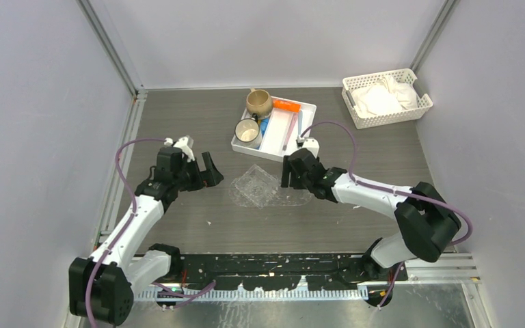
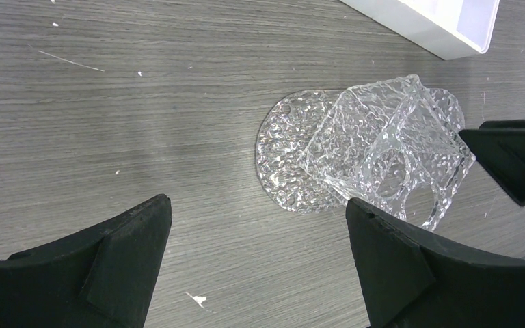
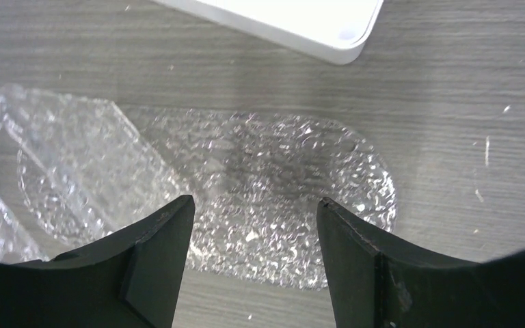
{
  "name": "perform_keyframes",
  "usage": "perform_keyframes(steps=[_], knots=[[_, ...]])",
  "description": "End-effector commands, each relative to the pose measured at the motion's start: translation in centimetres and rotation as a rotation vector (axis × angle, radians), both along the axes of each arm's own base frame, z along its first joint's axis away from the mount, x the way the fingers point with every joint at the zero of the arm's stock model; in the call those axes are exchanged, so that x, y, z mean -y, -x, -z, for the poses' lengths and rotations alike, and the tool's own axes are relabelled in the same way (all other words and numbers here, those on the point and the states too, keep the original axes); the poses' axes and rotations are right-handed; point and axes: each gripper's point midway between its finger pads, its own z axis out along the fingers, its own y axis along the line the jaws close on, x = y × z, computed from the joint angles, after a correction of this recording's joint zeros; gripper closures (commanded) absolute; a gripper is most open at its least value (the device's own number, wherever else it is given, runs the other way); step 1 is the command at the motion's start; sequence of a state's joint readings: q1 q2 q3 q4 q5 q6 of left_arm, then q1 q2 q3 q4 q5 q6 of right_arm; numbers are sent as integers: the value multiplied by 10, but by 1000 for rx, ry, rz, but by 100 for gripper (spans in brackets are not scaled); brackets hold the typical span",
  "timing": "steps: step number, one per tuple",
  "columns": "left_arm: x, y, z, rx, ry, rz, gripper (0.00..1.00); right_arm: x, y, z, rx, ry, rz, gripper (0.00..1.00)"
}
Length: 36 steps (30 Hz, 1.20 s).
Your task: Prepare toiletry sets of a toothbrush and toothpaste on the tray
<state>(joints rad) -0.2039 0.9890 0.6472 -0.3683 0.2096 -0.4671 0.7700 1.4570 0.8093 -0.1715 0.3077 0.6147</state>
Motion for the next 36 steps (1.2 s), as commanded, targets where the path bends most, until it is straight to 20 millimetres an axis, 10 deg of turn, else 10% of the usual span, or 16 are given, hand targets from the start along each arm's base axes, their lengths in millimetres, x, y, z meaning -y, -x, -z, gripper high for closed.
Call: perform_keyframes(steps=[1, 10, 28, 36], knots=[[6, -8, 0, 31, 22, 12, 0, 2, -24, -8, 43, -34, 31, 28], [15, -32, 17, -10, 35, 27, 0, 3, -29, -10, 10, -64, 23, 28], [49, -51, 49, -111, -59, 101, 0, -15, 40, -18, -172, -206, -142, 28], [62, -42, 52, -121, -71, 122, 0, -30, 40, -1, -217, -197, -169, 28]])
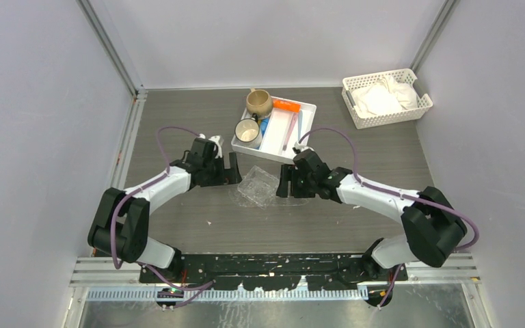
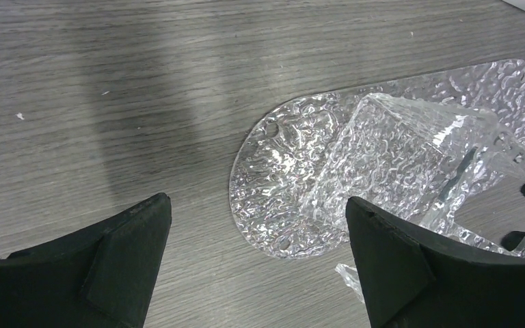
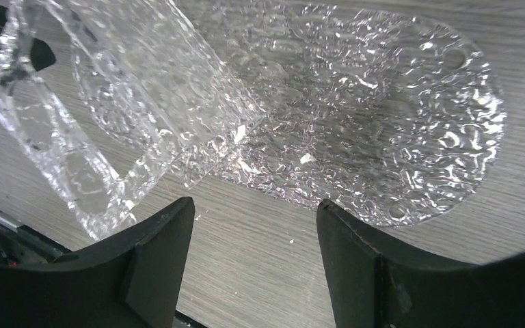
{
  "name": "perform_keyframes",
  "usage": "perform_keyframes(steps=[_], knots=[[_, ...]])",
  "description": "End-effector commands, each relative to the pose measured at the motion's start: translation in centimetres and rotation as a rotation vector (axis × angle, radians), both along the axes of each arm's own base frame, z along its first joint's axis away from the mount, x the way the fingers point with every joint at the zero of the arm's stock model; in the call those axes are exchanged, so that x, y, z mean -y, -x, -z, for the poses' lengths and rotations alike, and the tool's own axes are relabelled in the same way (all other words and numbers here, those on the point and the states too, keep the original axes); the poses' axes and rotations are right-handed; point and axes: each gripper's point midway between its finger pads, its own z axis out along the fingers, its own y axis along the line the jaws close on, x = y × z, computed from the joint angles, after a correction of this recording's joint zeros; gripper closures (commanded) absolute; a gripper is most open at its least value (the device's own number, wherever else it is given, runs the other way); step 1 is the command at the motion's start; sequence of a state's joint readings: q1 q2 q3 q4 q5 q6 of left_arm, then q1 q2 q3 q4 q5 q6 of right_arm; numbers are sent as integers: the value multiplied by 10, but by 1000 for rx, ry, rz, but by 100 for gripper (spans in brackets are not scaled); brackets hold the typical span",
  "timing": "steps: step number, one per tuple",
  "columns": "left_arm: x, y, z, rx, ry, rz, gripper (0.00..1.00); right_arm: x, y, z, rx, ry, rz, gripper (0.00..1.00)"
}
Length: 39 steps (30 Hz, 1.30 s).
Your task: Prepare toiletry sets of a toothbrush and toothpaste on the tray
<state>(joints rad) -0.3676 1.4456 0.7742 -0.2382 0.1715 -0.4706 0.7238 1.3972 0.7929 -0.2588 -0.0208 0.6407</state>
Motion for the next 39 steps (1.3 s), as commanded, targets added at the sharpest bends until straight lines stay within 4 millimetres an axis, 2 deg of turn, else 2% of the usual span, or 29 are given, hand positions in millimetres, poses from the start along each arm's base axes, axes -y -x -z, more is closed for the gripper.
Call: perform_keyframes(steps=[1, 8, 15, 25, 39], knots=[[8, -12, -16, 63, 14, -9, 0, -13, -5, 4, -12, -26, -8, 28], [16, -5, -17, 60, 13, 5, 0, -6, -23, 15, 29, 55, 33, 28], [24, -3, -13, 46, 12, 18, 0, -7, -44, 15, 47, 70, 54, 28], [36, -5, -9, 36, 20, 37, 0, 7, -74, 10, 52, 69, 101, 28], [55, -10, -5, 27, 18, 65, 0, 12, -86, 13, 44, 64, 103, 28]])
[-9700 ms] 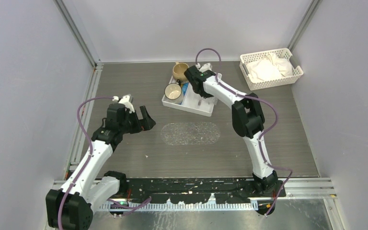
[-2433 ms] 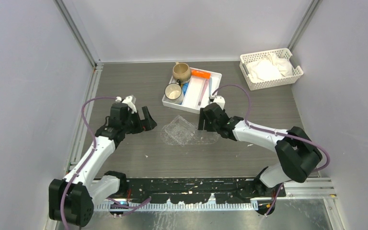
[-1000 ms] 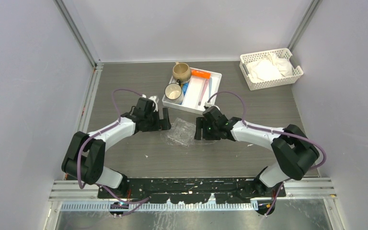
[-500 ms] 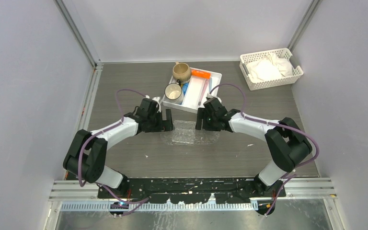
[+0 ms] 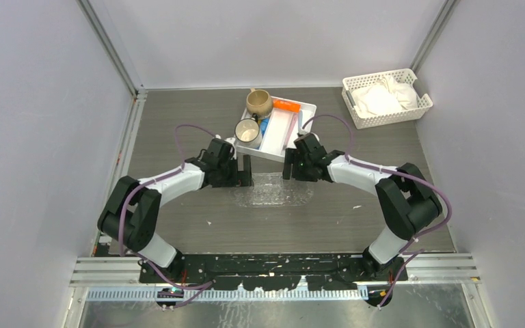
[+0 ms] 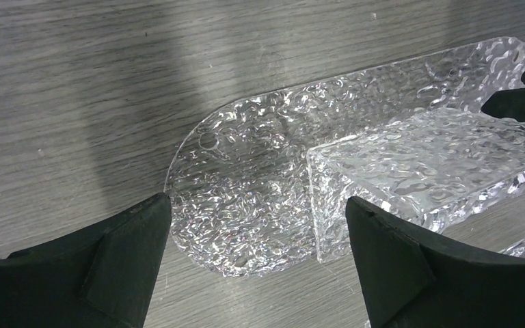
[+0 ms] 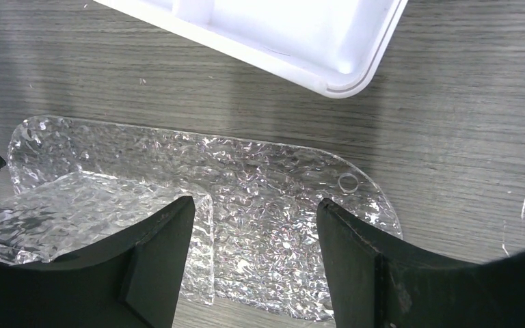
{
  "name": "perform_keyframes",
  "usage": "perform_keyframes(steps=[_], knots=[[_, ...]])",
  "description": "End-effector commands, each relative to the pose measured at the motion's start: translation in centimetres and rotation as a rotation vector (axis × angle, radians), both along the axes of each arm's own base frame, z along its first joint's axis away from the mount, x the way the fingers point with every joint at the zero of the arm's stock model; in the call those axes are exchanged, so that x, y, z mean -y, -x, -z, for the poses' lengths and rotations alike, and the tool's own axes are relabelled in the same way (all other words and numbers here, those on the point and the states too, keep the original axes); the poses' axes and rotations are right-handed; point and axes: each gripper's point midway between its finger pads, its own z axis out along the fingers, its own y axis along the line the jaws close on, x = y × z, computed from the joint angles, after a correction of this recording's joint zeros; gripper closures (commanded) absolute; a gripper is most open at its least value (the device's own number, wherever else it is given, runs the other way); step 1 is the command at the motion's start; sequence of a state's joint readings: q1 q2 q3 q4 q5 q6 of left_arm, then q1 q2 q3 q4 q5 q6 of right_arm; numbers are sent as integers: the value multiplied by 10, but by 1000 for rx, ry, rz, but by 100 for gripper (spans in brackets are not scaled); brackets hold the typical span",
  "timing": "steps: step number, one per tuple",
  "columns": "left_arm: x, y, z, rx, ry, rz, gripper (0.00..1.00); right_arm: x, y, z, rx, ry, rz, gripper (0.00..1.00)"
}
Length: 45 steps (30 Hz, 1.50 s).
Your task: Prepare toiletry sets of a toothbrush and toothpaste on the tray
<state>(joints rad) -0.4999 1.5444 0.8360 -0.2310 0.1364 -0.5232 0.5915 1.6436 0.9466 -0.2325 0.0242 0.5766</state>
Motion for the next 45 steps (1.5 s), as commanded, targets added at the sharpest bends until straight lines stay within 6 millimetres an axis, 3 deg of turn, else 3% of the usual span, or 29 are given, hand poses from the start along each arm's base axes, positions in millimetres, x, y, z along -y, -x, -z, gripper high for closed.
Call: perform_keyframes(steps=[1, 16, 19, 23, 28, 32, 36, 38, 39, 45], knots=[[14, -18, -16, 61, 35, -5, 0, -7, -16, -16, 53, -34, -7, 28], [21, -25, -12, 66, 18, -6, 0, -2, -29, -17, 37, -49, 4, 28], [18, -24, -17, 73, 5, -11, 0, 9, -29, -18, 40, -4, 35, 28], [5, -18, -35, 100, -23, -27, 0, 42, -30, -41, 94, 100, 117, 26], [-12, -19, -70, 181, -63, -63, 0, 63, -41, -96, 187, 182, 160, 26], [-25, -28, -89, 201, -71, -82, 0, 28, -67, -141, 237, 92, 56, 31], [-41, -30, -96, 206, -56, -118, 0, -2, -98, -160, 236, 54, -1, 38], [-47, -28, -98, 212, -44, -126, 0, -14, -109, -156, 214, 46, -21, 39], [-49, -26, -100, 213, -36, -125, 0, -20, -118, -164, 226, 34, -22, 38], [-61, -17, -102, 215, -28, -134, 0, -48, -143, -142, 178, 31, -50, 39]])
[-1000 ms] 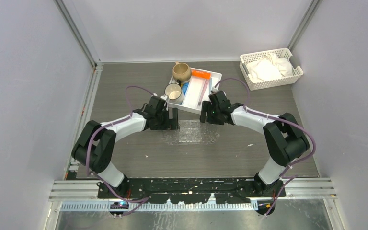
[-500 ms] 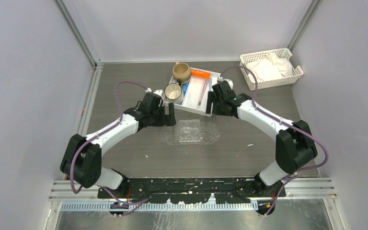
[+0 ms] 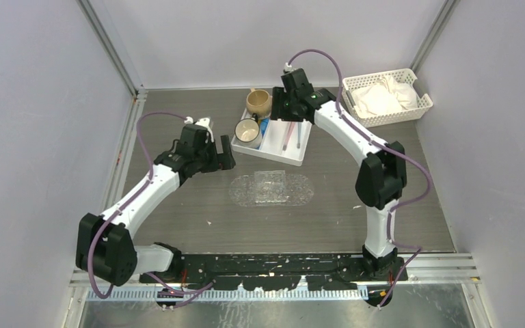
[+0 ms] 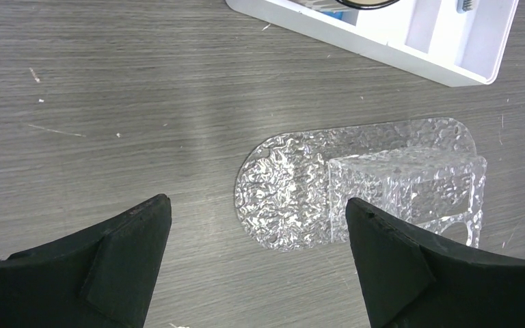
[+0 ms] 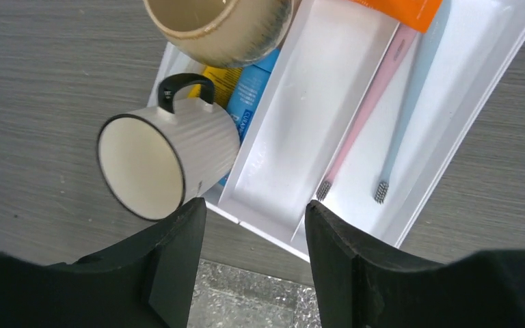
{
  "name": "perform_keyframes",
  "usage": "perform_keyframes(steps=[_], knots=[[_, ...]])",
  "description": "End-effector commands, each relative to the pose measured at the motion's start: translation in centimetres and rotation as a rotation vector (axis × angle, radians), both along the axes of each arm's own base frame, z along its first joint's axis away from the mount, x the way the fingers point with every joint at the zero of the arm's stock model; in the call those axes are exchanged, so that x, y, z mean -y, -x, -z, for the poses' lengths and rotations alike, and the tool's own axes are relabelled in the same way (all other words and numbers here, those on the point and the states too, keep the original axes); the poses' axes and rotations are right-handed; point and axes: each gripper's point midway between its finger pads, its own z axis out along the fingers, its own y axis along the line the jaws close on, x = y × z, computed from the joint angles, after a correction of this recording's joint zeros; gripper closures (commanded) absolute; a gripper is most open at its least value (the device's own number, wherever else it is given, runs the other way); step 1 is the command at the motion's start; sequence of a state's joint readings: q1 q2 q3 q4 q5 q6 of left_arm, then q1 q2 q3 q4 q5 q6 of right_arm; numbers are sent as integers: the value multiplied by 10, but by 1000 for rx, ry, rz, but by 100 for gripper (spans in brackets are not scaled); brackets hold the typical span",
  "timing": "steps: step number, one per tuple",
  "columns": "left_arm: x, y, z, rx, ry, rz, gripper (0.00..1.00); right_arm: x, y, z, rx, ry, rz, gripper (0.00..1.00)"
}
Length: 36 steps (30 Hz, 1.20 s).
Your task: Prepare toiletry sets of a toothbrush and toothpaste on the tray
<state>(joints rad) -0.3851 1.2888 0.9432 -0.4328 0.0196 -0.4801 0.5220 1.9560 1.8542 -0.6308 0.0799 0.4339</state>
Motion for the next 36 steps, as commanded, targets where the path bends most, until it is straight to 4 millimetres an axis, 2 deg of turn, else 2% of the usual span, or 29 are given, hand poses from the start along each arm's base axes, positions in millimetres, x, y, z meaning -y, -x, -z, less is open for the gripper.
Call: perform_keyframes(steps=[1, 7, 14, 18, 22, 28, 36], knots=[[-6, 10, -6, 15, 3, 27, 0, -18, 2, 15, -57, 19, -55, 39], [-7, 15, -3, 8, 14, 36, 0, -50, 1, 34, -46, 27, -93, 38], [-6, 19, 3, 7, 28, 45, 0, -62, 9, 28, 17, 28, -76, 36], [-5, 20, 10, -2, 32, 52, 0, -71, 10, 33, 14, 33, -91, 36], [-5, 22, 14, -7, 34, 53, 0, -70, 11, 33, 34, 43, -72, 36], [-6, 22, 19, -12, 32, 53, 0, -59, 15, 9, 96, 26, -37, 36], [-5, 23, 21, -14, 38, 54, 0, -61, 16, -5, 117, -7, -35, 36]])
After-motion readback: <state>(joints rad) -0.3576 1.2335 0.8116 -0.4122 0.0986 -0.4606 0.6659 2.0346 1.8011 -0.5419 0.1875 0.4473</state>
